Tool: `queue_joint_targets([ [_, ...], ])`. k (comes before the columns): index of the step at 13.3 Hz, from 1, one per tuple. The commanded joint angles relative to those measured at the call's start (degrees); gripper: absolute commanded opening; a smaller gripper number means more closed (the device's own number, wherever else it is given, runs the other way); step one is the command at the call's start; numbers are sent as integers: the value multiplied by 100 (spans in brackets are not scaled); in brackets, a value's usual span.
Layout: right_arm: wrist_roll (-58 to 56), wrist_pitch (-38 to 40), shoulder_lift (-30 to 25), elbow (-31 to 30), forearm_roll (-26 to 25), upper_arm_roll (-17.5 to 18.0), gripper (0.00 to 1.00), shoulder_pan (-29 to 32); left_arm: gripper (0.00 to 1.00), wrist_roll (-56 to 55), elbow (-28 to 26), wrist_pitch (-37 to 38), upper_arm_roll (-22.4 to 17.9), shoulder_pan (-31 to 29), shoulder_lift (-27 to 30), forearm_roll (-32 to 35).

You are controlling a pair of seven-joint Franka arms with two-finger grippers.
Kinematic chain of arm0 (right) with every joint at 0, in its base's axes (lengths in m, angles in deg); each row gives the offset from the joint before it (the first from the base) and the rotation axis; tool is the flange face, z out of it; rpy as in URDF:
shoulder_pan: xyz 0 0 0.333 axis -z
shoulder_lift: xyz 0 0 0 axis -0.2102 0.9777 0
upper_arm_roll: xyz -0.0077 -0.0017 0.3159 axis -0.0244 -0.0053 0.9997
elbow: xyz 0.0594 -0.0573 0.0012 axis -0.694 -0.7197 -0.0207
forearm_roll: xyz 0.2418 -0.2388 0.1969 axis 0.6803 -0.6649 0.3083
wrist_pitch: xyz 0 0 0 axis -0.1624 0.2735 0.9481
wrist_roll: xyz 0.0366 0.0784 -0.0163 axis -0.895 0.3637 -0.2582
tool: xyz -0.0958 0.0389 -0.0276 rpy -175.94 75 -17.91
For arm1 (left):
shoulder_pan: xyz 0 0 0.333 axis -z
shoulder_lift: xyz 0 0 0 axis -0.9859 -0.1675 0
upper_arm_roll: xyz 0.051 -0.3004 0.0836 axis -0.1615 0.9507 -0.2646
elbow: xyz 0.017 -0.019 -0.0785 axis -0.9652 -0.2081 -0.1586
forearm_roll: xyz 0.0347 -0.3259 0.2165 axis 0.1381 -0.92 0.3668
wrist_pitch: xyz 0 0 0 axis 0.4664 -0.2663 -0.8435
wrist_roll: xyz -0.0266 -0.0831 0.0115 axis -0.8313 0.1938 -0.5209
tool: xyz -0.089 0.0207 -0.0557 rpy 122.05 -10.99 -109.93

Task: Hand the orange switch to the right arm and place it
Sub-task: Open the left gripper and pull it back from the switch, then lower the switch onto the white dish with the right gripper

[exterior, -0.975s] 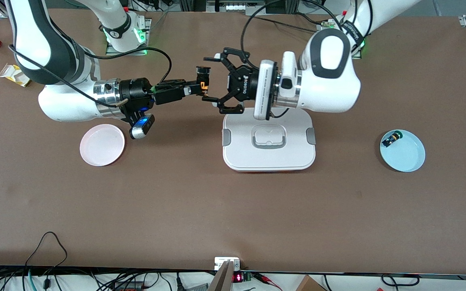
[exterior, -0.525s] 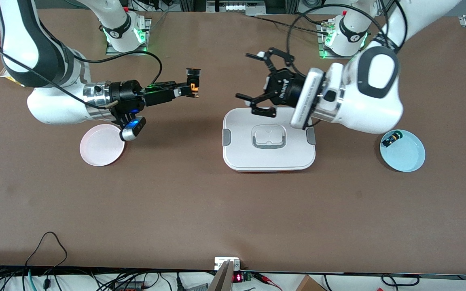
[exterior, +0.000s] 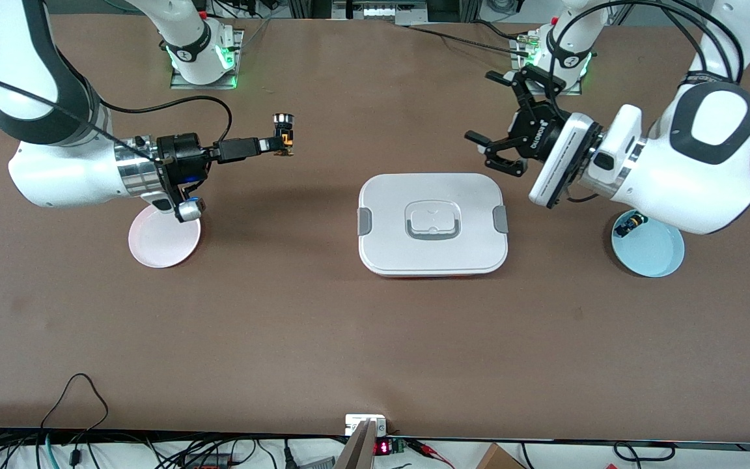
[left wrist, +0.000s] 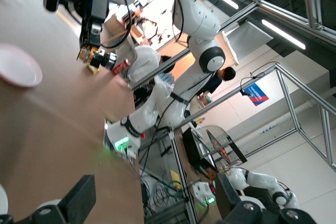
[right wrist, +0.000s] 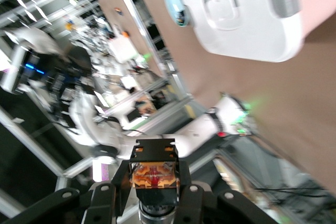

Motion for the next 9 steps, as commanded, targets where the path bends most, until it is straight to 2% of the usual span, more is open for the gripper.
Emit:
queue_joint_targets([
  [1, -899, 151, -28, 43, -1001, 35, 16, 15, 100, -1194, 528, 670, 1, -57, 63, 890],
  [3, -1507, 229, -28, 51, -1688, 35, 15, -2, 100, -1978, 715, 1084, 1, -57, 71, 1908],
  [6, -2394, 309, -19, 51, -2838, 35, 14, 15, 100, -2753, 768, 1156, 80, -30, 89, 3386],
  [9, -3422, 21, 60, 51, -4384, 35, 14, 6, 100, -3631, 1303, 1261, 62, 425, 98, 4896],
])
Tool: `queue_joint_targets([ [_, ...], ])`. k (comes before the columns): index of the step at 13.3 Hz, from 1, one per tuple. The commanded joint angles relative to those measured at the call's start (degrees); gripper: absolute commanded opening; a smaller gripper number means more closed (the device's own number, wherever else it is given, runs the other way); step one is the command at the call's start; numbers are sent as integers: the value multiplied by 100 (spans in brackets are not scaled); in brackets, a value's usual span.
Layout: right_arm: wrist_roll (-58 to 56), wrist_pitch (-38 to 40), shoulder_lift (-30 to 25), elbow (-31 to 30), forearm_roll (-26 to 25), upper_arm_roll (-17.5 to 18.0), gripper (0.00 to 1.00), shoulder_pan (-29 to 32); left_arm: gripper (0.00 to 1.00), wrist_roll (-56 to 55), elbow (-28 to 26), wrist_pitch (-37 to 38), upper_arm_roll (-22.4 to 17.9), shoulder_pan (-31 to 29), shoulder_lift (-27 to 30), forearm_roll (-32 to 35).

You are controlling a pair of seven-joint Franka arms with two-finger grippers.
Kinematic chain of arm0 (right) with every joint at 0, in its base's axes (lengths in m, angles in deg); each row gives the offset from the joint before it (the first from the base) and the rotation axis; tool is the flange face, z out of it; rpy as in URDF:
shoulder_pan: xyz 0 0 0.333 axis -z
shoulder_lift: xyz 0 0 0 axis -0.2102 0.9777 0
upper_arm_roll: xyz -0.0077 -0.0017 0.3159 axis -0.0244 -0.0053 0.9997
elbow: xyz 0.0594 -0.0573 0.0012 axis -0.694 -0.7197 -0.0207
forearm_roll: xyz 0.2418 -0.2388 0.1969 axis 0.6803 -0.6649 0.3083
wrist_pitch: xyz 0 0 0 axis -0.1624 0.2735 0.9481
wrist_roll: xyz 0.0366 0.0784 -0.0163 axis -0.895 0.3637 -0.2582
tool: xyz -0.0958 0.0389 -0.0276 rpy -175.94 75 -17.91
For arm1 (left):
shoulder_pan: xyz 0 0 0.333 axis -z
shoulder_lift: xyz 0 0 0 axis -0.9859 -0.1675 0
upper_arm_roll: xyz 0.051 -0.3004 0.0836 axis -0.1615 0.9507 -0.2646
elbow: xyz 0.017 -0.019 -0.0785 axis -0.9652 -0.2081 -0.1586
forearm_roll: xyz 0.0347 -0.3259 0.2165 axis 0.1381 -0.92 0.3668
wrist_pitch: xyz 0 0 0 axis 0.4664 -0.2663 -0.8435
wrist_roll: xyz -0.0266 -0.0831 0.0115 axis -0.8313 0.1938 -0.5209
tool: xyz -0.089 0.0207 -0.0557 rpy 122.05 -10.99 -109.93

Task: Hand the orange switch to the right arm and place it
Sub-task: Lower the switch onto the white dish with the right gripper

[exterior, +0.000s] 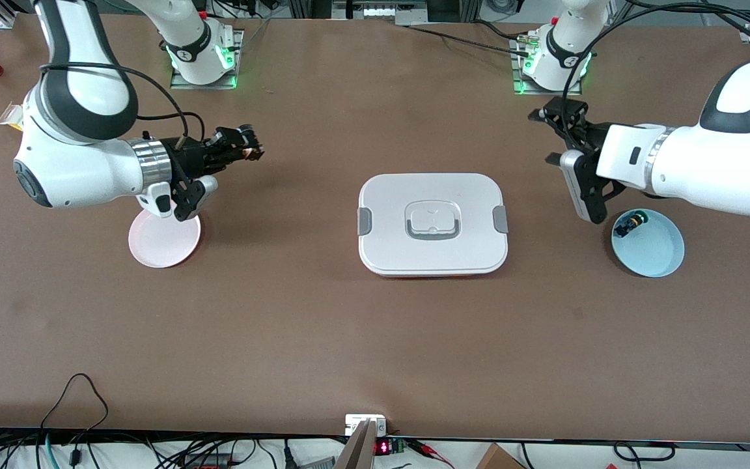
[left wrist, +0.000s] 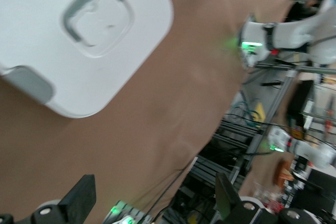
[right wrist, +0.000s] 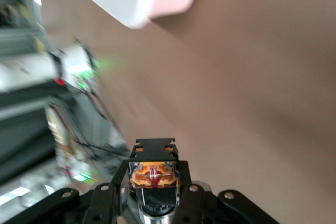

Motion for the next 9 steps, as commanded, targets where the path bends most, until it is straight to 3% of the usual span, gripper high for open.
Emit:
queue_joint_targets([
  [1, -817, -279, 82, 51, -1045, 25, 14, 10, 100, -830, 510, 276, 7, 550, 85, 1332],
  [4, -1399, -701, 162, 7, -1758, 25, 14, 10, 100, -1079, 818, 250, -1, 1270, 85, 3371],
  [7, -1873, -1113, 206, -10, -2724, 25, 14, 10, 100, -1088, 854, 241, -89, 1290, 76, 3770],
  [9, -2294, -1430, 337, -36, -3165, 25, 14, 79, 100, -1105, 1047, 241, -395, 1298, 49, 3780],
])
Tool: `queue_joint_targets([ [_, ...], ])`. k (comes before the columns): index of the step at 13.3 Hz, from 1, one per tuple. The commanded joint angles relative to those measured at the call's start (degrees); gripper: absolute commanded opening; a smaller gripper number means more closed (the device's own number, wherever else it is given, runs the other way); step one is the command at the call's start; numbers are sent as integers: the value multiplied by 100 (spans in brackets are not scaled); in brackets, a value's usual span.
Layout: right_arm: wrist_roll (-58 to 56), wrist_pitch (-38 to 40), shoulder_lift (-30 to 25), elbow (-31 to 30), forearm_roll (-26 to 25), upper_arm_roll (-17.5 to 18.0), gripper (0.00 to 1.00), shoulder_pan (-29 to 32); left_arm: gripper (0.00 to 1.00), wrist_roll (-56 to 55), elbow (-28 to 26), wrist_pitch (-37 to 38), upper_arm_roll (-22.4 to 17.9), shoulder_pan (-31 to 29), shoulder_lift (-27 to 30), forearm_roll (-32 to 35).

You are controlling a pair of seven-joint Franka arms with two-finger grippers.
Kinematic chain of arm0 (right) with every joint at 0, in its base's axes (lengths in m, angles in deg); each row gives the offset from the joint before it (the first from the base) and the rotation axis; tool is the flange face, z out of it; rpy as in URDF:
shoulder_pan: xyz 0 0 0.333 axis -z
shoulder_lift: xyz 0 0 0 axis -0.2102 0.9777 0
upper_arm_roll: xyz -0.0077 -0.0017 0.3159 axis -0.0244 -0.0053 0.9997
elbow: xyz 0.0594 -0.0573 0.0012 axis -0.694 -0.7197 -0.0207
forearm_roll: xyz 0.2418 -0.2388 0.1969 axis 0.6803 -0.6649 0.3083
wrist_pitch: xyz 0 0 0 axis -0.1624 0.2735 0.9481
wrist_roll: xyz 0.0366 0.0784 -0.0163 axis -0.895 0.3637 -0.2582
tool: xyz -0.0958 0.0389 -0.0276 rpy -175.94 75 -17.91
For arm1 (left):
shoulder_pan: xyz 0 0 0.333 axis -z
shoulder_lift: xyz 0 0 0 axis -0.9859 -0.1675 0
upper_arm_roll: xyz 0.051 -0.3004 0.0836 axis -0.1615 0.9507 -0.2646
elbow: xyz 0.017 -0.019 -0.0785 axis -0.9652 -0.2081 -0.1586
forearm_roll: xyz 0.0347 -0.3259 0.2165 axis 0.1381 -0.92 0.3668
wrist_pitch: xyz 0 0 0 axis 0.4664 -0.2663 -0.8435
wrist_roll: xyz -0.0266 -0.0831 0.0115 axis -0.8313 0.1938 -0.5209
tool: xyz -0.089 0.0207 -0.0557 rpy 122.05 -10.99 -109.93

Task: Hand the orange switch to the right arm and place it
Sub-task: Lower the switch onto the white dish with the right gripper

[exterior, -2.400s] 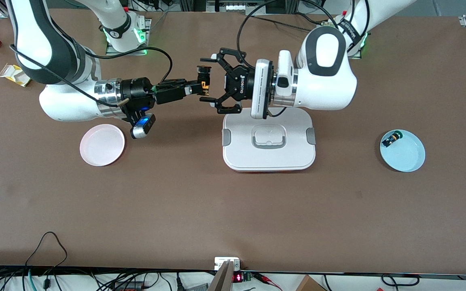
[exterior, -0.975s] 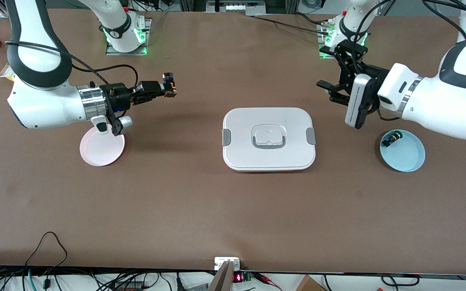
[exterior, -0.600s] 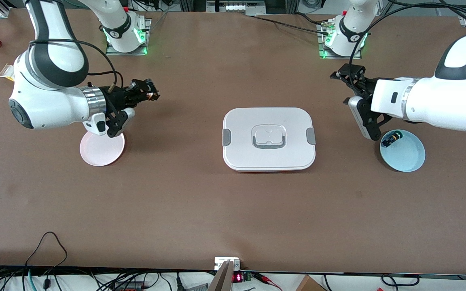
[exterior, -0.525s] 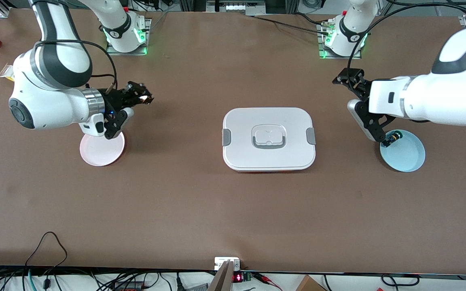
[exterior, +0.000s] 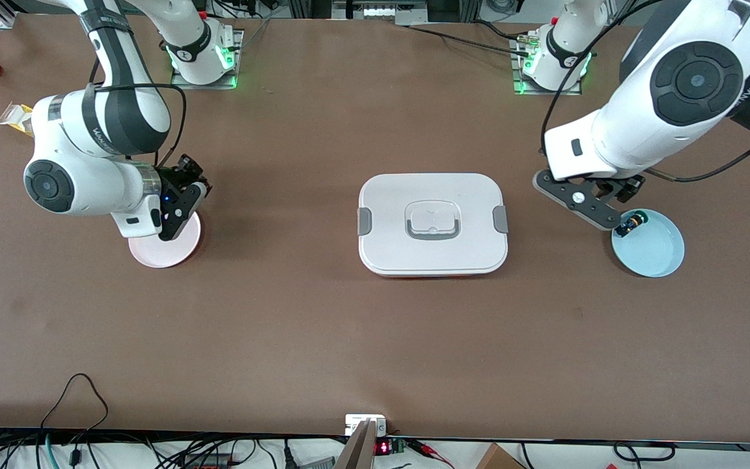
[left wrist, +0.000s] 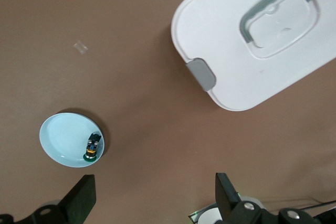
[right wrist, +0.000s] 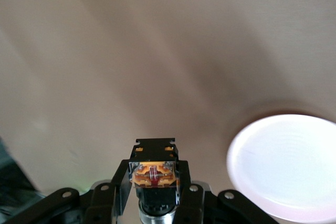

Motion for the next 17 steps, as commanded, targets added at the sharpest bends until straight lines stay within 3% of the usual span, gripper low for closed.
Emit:
queue_joint_targets([
  [1, -718, -519, 118, -124, -543, 29, 14, 204, 100, -69, 424, 68, -419, 43, -71, 127],
  [2, -939, -782, 127, -246, -693, 29, 14, 292, 100, -252, 452, -159, -934, 243, -2, 40],
  [4, -1352, -1161, 223, -388, -878, 29, 14, 468, 100, -674, 400, -406, -2294, 797, 304, -887],
  [6, -1564, -1521, 277, -554, -1036, 29, 14, 618, 100, -668, -554, -1072, -4059, 1481, 1128, -2214],
  [8, -1775, -1777, 329, -757, -1107, 29, 14, 697, 100, -763, -1521, -1792, -5407, 2473, 1780, -2633],
  [9, -1898, -1943, 364, -818, -1229, 29, 14, 732, 100, -677, -1804, -2074, -5630, 2626, 2000, -2616],
  [13, -3057, -2813, 496, -1108, -1529, 29, 14, 890, 100, -518, -2973, -2665, -5667, 2671, 3002, -2668],
  [17, -3278, -3745, 576, -1653, -1547, 29, 14, 953, 100, -606, -2959, -2692, -5615, 2610, 2987, -2633],
])
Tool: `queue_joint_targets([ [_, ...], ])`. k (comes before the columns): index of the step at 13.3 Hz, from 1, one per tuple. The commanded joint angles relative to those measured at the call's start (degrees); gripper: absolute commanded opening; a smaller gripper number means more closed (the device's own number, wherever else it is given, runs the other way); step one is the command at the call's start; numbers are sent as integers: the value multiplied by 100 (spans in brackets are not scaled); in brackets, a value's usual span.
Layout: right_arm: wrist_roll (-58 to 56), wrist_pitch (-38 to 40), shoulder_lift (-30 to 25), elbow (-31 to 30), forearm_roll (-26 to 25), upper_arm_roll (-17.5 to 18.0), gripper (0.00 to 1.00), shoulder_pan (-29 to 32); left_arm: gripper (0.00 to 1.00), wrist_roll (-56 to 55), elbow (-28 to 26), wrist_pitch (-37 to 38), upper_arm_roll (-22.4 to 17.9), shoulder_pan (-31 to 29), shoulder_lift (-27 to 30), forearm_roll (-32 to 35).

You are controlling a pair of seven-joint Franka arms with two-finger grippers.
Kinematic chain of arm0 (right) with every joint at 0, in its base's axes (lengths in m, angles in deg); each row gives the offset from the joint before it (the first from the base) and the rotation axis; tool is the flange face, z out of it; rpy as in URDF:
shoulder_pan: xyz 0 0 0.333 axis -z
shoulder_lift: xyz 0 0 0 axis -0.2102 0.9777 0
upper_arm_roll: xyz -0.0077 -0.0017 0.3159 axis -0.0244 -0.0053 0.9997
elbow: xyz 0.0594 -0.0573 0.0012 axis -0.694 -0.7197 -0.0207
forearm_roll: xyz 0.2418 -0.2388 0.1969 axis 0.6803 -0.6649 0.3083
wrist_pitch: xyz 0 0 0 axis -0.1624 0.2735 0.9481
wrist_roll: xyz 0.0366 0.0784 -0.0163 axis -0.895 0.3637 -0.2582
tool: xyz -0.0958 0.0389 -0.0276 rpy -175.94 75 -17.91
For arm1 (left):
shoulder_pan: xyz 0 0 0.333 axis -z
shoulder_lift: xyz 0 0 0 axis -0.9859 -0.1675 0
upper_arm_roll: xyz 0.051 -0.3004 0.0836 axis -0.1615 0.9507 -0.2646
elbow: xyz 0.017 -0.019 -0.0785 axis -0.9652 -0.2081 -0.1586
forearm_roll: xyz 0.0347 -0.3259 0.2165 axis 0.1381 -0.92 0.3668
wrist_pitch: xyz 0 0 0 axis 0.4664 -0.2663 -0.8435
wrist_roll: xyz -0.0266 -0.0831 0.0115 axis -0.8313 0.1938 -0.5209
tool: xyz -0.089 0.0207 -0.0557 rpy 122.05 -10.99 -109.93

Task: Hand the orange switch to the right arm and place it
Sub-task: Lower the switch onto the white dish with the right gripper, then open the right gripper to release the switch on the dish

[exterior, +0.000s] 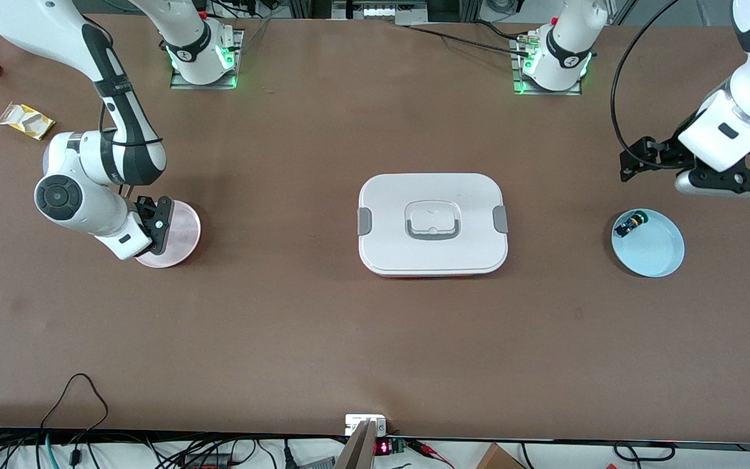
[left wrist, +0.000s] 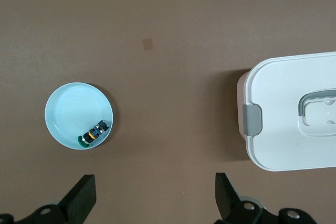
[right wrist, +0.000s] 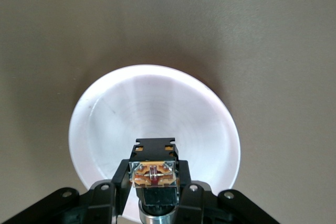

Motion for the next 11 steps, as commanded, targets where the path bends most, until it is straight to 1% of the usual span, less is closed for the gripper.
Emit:
queue_joint_targets([
  [1, -199, -503, -52, -375, -107, 55, 14, 60, 100, -26, -88, -186, -104, 34, -7, -78],
  [4, -200, -566, -17, -542, -125, 55, 14, 16, 100, -35, -78, -28, -122, -1, 28, -78],
  [6, -339, -583, -35, -639, -125, 55, 14, 7, 100, -44, 70, 235, -96, -10, 28, -78],
  [7, -480, -662, -35, -665, -133, 55, 14, 7, 100, -44, 167, 376, -70, -10, 28, -78],
  [9, -525, -959, -17, -814, -142, 47, 14, 24, 100, -44, 203, 403, -70, -10, 28, -95],
  [10, -525, -996, -17, -841, -142, 55, 29, 33, 100, -44, 203, 412, -87, -10, 28, -87],
  [11, -429, -970, -35, -815, -134, 55, 99, 33, 100, -35, 203, 403, -96, -10, 19, -78],
])
